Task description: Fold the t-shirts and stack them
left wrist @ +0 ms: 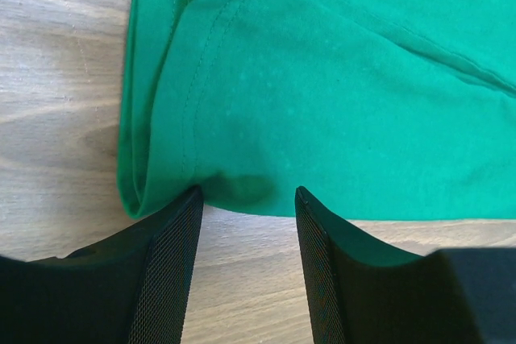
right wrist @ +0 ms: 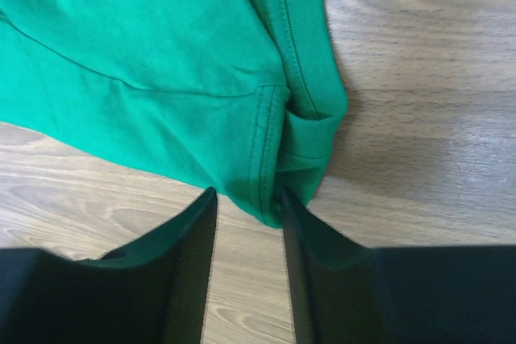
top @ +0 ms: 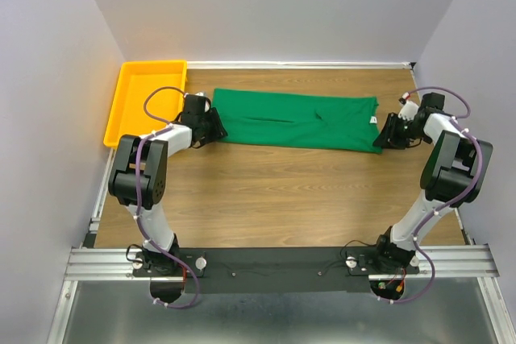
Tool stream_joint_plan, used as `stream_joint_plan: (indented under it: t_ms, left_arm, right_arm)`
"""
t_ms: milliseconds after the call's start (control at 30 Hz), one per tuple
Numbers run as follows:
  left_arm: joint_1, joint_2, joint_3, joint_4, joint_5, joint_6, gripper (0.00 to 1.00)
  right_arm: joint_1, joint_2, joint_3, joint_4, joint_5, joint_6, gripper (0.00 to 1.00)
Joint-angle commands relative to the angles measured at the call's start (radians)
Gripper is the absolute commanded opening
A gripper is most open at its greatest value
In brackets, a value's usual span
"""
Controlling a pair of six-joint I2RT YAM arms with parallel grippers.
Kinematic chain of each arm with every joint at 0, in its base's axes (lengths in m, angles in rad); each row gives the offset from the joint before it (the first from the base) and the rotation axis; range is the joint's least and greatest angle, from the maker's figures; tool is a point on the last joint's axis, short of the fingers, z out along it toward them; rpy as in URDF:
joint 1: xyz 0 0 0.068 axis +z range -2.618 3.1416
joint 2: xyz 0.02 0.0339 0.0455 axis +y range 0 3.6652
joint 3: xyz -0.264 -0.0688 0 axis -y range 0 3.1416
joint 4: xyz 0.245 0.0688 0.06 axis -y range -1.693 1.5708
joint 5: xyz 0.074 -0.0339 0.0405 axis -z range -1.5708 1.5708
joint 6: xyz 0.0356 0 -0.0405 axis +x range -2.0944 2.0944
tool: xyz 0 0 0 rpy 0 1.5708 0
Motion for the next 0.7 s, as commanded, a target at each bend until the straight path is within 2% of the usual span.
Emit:
stream_joint_plan:
  t_ms: [0, 33, 100, 133, 200, 233, 500, 533, 567, 633, 667]
  left_arm:
    - [-0.004, 0.031, 0.011, -0.025, -0.016, 0.014, 0.58]
    - [-0.004, 0.031, 0.008, -0.025, -0.013, 0.014, 0.58]
    - [-0.002, 0.034, 0.007, -0.027, -0.011, 0.014, 0.58]
    - [-0.002, 0.037, 0.008, -0.033, -0.011, 0.016, 0.57]
    - [0.001, 0.039, 0.011, -0.038, -0.008, 0.016, 0.57]
    - [0.002, 0.045, 0.013, -0.045, -0.008, 0.016, 0.57]
    - [0.008, 0.058, 0.033, -0.076, 0.001, 0.025, 0.57]
    - [0.011, 0.06, 0.033, -0.078, -0.001, 0.025, 0.57]
    - [0.011, 0.057, 0.033, -0.078, 0.001, 0.025, 0.57]
    - [0.011, 0.037, 0.031, -0.07, 0.01, 0.033, 0.57]
    - [0.011, 0.022, 0.027, -0.064, 0.018, 0.036, 0.57]
  right_arm:
    - [0.0, 0.026, -0.011, 0.004, 0.028, -0.027, 0.4]
    - [0.0, 0.031, -0.01, 0.003, 0.028, -0.032, 0.31]
    - [0.0, 0.034, -0.009, 0.003, 0.027, -0.035, 0.22]
    - [0.0, 0.033, -0.005, 0.003, 0.033, -0.039, 0.13]
    - [0.0, 0.023, 0.0, 0.003, 0.053, -0.044, 0.08]
    - [-0.002, 0.016, 0.004, 0.004, 0.08, -0.055, 0.01]
    - [-0.005, -0.016, 0.053, 0.006, 0.219, -0.122, 0.01]
    - [-0.006, -0.015, 0.058, 0.004, 0.222, -0.134, 0.03]
    - [-0.006, -0.02, 0.058, 0.003, 0.222, -0.141, 0.12]
    - [-0.006, -0.042, 0.056, 0.003, 0.205, -0.164, 0.37]
    - [-0.006, -0.058, 0.052, 0.003, 0.196, -0.171, 0.56]
